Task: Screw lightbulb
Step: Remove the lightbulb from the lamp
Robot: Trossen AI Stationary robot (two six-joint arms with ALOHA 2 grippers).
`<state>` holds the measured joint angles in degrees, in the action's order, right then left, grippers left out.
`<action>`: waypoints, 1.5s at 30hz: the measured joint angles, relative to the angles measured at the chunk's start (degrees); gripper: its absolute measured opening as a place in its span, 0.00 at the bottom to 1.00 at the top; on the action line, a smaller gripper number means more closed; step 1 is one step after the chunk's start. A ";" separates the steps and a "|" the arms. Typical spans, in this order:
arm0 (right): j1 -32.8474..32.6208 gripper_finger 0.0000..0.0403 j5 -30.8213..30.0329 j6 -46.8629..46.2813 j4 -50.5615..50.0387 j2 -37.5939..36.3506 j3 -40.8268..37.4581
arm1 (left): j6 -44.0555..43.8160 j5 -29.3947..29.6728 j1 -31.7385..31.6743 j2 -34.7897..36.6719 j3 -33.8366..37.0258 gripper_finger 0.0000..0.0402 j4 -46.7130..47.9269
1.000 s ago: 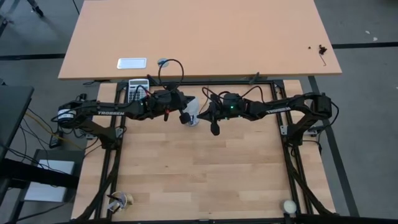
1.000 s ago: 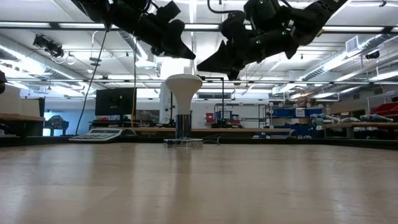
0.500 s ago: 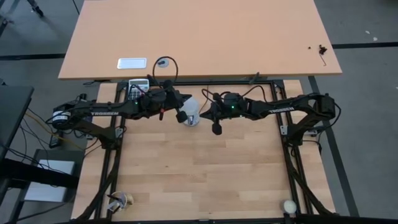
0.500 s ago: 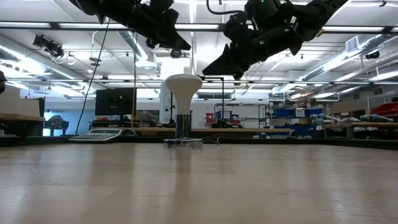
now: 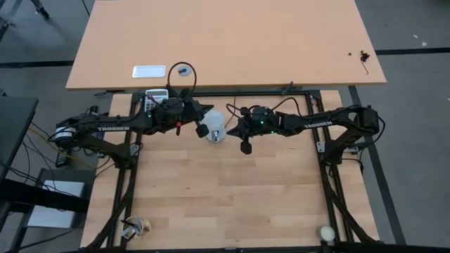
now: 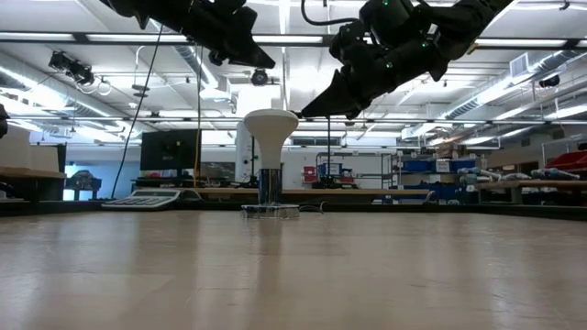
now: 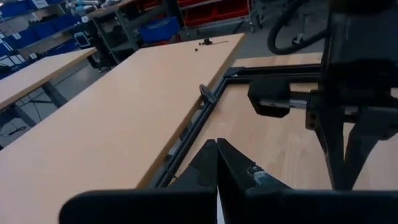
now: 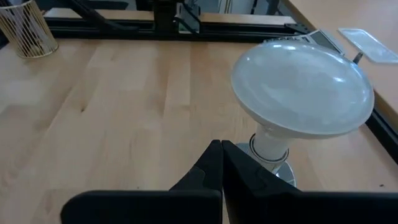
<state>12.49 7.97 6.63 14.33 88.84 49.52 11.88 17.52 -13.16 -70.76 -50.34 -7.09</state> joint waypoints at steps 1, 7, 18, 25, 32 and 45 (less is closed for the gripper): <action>0.00 0.02 0.00 0.03 -0.22 0.00 0.00 | -0.03 0.00 -0.01 0.01 0.01 0.00 -0.17; 0.00 0.02 0.00 0.03 -1.20 0.00 0.00 | -0.50 -5.22 0.20 0.53 0.01 0.00 -0.48; -0.21 0.02 0.29 -1.56 -0.48 0.09 -0.46 | -1.43 -5.30 0.15 0.64 -0.01 0.00 -1.59; -0.66 0.02 0.53 -4.88 8.74 0.13 -7.20 | -2.01 -5.35 0.47 0.63 -0.01 0.00 -1.17; -1.29 0.02 -2.47 -5.99 15.75 0.13 -10.82 | -2.92 -8.58 0.46 0.10 0.10 0.00 -3.22; -1.40 0.02 -1.16 -6.05 16.54 0.18 -11.41 | -6.80 -13.29 0.49 0.44 15.64 0.00 -24.59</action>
<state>11.09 6.80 0.58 30.87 89.01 38.11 5.08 4.22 -12.67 -70.32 -34.70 -31.68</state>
